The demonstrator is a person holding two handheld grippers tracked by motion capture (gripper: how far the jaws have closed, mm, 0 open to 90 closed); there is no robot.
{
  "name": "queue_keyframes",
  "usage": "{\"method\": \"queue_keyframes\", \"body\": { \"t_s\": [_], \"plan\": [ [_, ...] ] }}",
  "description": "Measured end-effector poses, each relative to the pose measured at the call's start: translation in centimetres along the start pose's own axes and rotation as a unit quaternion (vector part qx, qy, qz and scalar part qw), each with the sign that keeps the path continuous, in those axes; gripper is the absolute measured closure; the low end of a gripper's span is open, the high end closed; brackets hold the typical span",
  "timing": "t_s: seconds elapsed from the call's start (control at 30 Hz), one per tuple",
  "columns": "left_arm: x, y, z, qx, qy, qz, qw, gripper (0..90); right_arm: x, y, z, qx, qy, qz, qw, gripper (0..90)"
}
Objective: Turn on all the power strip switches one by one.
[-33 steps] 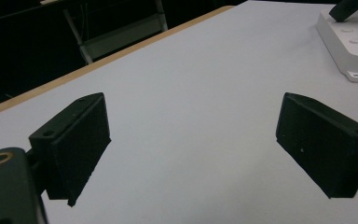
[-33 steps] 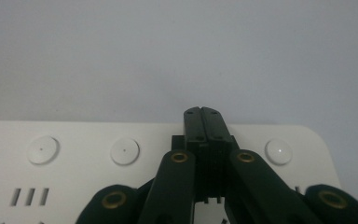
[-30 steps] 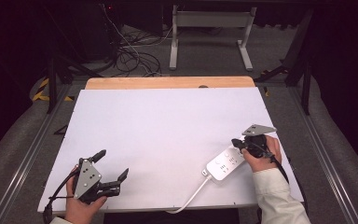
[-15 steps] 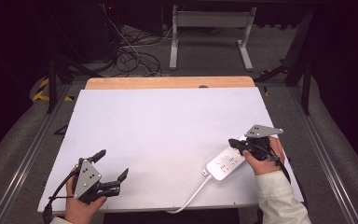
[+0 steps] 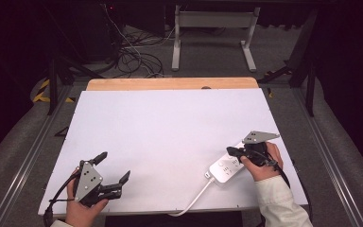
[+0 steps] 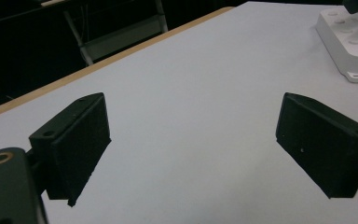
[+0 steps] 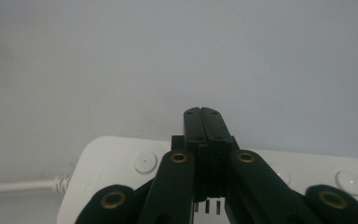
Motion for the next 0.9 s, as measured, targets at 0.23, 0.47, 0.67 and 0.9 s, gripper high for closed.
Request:
{"method": "queue_keyframes", "body": {
  "t_s": [0.23, 0.47, 0.67, 0.9],
  "plan": [
    [0.0, 0.0, 0.0, -0.001, 0.001, 0.001, 1.0, 10.4, -0.2, -1.0, 0.7, 0.031, -0.007, -0.004, 0.9995, 90.0],
    [0.0, 0.0, 0.0, -0.001, 0.001, 0.002, 1.0, 10.4, -0.6, -1.3, 0.9, 0.034, -0.013, 0.0, 0.9993, 90.0],
    [0.0, 0.0, 0.0, -0.001, 0.002, 0.002, 1.0, 10.5, -0.6, -1.4, 1.0, 0.04, -0.015, -0.002, 0.9991, 90.0],
    [0.0, 0.0, 0.0, 0.0, 0.001, 0.002, 1.0, 10.5, -0.5, -1.5, 1.2, 0.05, -0.016, -0.004, 0.9986, 90.0]
  ]
}}
Point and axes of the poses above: each handheld gripper's, and its own axes: z roughly forward along the jaws, y roughly out of its top, x roughly to its left, the point moved 8 cm from there along z, roughly forward along the jaws, and after that the axes turned 13 degrees about y, right-handed, at the moved point
